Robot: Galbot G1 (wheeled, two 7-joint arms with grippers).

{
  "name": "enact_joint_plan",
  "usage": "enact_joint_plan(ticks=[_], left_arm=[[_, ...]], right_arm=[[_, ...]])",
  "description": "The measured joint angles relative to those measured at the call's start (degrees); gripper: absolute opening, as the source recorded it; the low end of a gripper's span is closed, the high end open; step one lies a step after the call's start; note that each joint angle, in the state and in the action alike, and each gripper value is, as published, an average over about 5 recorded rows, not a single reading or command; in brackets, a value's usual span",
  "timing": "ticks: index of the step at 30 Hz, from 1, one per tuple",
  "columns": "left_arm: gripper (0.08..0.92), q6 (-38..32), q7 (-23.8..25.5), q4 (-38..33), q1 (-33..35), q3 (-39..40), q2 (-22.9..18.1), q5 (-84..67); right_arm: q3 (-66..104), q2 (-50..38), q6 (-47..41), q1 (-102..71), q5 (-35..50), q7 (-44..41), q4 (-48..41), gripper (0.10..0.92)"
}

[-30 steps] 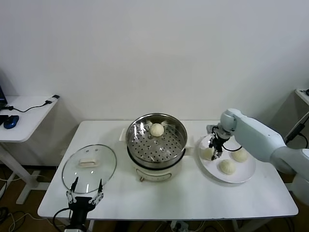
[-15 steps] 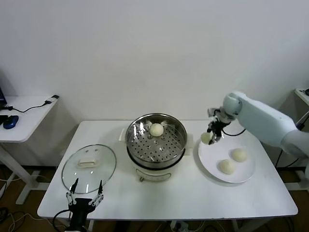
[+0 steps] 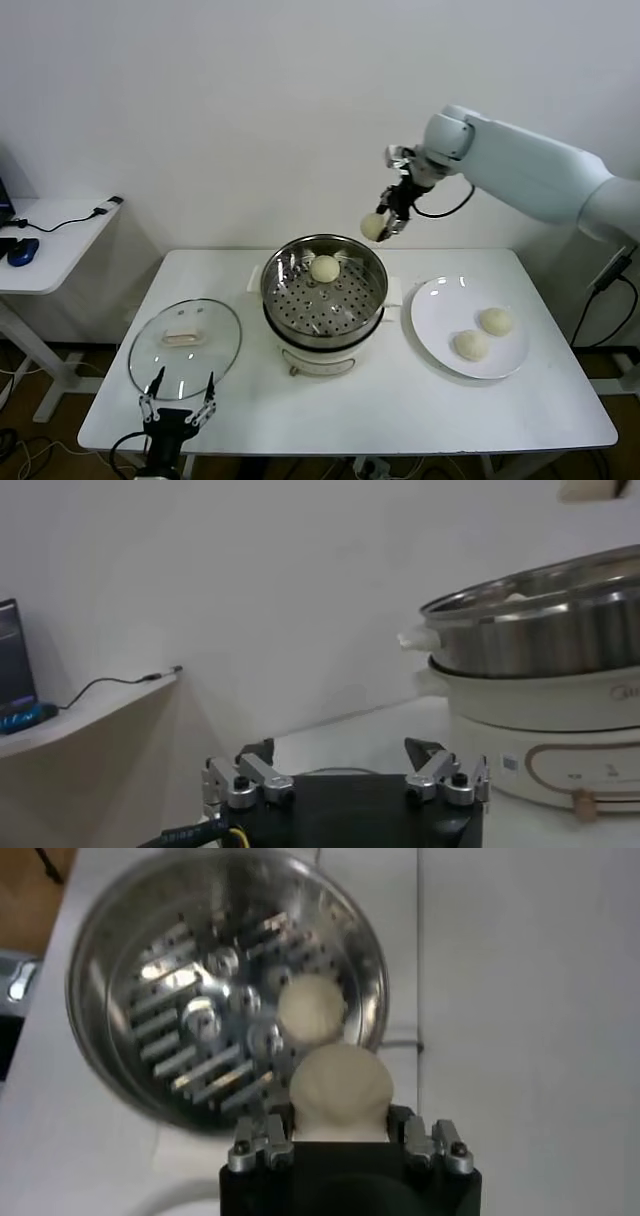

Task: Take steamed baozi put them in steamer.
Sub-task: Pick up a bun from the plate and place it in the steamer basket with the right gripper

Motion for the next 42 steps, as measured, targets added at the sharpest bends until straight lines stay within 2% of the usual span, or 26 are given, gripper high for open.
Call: enact_joint_plan(ticks=[11, 28, 31, 38, 42], left_arm=[[0.823, -0.15, -0.43, -0.04, 0.74, -0.17, 0.41, 0.34], [0.823, -0.31, -0.86, -0.62, 1.62, -0.09, 0.13, -0.26], [0.823, -0.35, -0.89, -0.55, 1.71, -0.16, 0.21, -0.47], [0.823, -0.38, -0.91, -0.51, 1.70, -0.10, 0.33, -0.59], [0.823, -0.38, -0.92, -0.51, 1.68, -0.05, 0.33, -0.58]], right_arm=[[-3.91, 9.10, -3.37, -1.62, 5.13, 4.43, 0.74, 0.602], [-7.47, 18.10, -4.81, -7.95, 4.54, 6.56, -3.28, 0.604], [-7.66, 18.72, -4.85, -8.42, 4.13, 6.73, -3.82, 0.628], [-7.73, 19.10, -5.12, -8.93, 3.39, 6.89, -3.99, 0.797], [-7.37, 18.79, -5.10, -8.79, 3.17, 6.90, -3.62, 0.821]])
